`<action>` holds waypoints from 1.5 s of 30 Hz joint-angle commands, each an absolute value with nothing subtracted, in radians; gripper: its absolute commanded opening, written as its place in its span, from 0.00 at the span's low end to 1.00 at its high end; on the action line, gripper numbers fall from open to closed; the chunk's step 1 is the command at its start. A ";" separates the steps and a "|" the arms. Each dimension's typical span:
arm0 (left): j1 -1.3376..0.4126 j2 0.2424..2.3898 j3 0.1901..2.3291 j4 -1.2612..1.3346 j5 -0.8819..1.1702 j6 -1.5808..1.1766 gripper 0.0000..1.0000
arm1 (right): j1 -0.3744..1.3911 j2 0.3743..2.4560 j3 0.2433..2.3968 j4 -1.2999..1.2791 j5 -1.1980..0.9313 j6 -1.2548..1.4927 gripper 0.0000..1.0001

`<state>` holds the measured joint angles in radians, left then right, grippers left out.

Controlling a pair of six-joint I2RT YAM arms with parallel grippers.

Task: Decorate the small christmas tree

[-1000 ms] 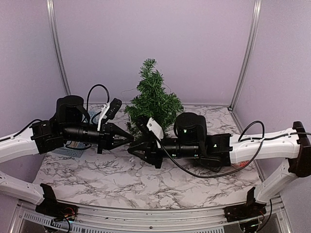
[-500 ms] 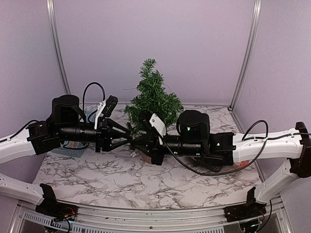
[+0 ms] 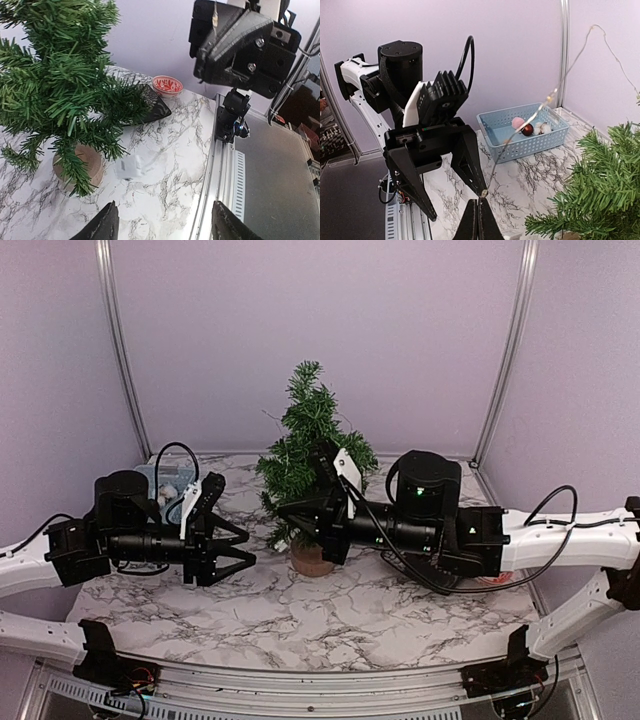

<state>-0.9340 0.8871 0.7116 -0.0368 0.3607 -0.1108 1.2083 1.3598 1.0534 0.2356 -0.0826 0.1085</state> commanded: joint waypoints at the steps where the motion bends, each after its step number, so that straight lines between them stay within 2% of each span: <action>1: -0.964 0.918 0.727 -0.035 0.351 -0.031 0.65 | 1.213 1.349 1.108 0.272 -0.124 0.114 0.00; 10: -0.993 1.006 0.776 -0.031 0.435 0.092 0.73 | 1.213 1.350 1.148 0.253 -0.202 0.118 0.00; 14: -1.025 1.026 0.796 -0.031 0.468 0.113 0.72 | 1.213 1.351 1.169 0.244 -0.224 0.117 0.00; 20: -1.031 1.066 0.848 -0.017 0.470 0.144 0.59 | 1.213 1.358 1.195 0.233 -0.247 0.115 0.00; 25: -1.032 1.091 0.860 0.012 0.460 0.150 0.58 | 1.213 1.359 1.201 0.227 -0.255 0.114 0.00; 33: -1.034 1.093 0.861 0.047 0.439 0.152 0.49 | 1.213 1.356 1.206 0.226 -0.258 0.111 0.00; 38: -1.035 1.100 0.867 0.052 0.457 0.152 0.39 | 1.213 1.355 1.207 0.223 -0.260 0.108 0.00; 45: -1.042 1.126 0.878 0.053 0.481 0.146 0.29 | 1.213 1.349 1.203 0.220 -0.253 0.104 0.00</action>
<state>-1.0298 1.1038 0.8383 0.0196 0.4534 0.1429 1.2079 1.3594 1.1648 0.2199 -0.2489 0.1043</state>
